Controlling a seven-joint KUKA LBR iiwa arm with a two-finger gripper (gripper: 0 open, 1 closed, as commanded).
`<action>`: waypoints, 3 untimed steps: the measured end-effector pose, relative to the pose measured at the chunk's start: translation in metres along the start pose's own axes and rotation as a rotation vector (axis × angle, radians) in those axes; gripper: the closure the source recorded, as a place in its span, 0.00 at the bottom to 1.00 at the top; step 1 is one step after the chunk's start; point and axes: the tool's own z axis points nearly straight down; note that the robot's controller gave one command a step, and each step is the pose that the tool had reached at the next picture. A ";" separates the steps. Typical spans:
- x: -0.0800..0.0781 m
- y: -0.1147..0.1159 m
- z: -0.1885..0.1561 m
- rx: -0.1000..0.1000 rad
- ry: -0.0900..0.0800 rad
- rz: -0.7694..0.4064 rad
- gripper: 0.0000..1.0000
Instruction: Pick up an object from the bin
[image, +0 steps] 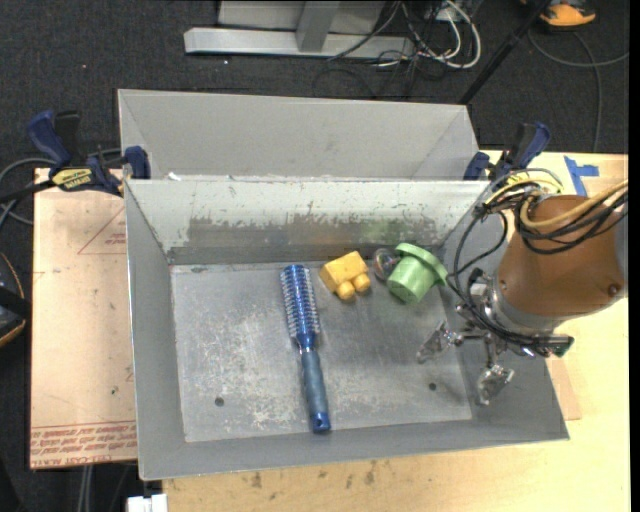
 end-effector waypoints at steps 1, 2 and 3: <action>-0.051 -0.032 -0.020 0.002 -0.006 0.087 0.00; -0.129 -0.064 0.003 0.001 -0.008 -0.028 0.00; -0.190 0.012 -0.007 -0.005 -0.004 0.382 0.00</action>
Offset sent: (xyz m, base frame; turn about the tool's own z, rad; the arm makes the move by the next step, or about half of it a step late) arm 0.0548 0.0157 0.0196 0.0871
